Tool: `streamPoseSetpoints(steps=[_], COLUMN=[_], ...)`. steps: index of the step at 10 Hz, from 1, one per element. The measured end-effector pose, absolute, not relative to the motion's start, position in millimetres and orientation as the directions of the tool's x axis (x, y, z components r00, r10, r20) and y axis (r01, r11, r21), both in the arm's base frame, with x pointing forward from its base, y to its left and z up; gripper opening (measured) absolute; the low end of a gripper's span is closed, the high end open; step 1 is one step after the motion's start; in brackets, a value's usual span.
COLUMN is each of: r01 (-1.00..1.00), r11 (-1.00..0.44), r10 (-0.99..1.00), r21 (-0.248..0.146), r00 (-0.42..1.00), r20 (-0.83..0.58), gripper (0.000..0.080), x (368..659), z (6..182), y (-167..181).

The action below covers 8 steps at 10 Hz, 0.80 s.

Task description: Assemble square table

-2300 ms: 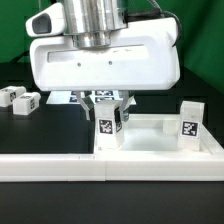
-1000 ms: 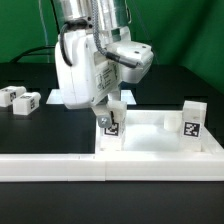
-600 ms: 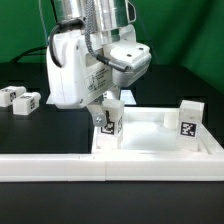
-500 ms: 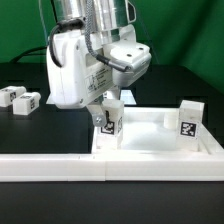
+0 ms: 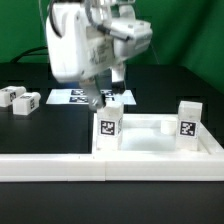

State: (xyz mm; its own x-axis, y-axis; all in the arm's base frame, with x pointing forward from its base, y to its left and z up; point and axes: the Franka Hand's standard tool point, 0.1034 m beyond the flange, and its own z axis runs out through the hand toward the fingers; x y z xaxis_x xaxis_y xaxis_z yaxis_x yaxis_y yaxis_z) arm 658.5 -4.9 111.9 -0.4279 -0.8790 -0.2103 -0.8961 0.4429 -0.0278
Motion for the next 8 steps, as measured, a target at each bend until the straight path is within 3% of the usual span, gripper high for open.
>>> streamPoseSetpoints(steps=[2,8], r01=[-0.910,-0.914], r11=[0.414,0.406], r10=[-0.886,-0.891], r21=[-0.002,-0.001], r00=[-0.403,-0.395], r20=[-0.229,-0.223], gripper=[0.0649,0.0649], x=[649.7,645.9], z=[132.3,125.4], y=[26.7,27.6])
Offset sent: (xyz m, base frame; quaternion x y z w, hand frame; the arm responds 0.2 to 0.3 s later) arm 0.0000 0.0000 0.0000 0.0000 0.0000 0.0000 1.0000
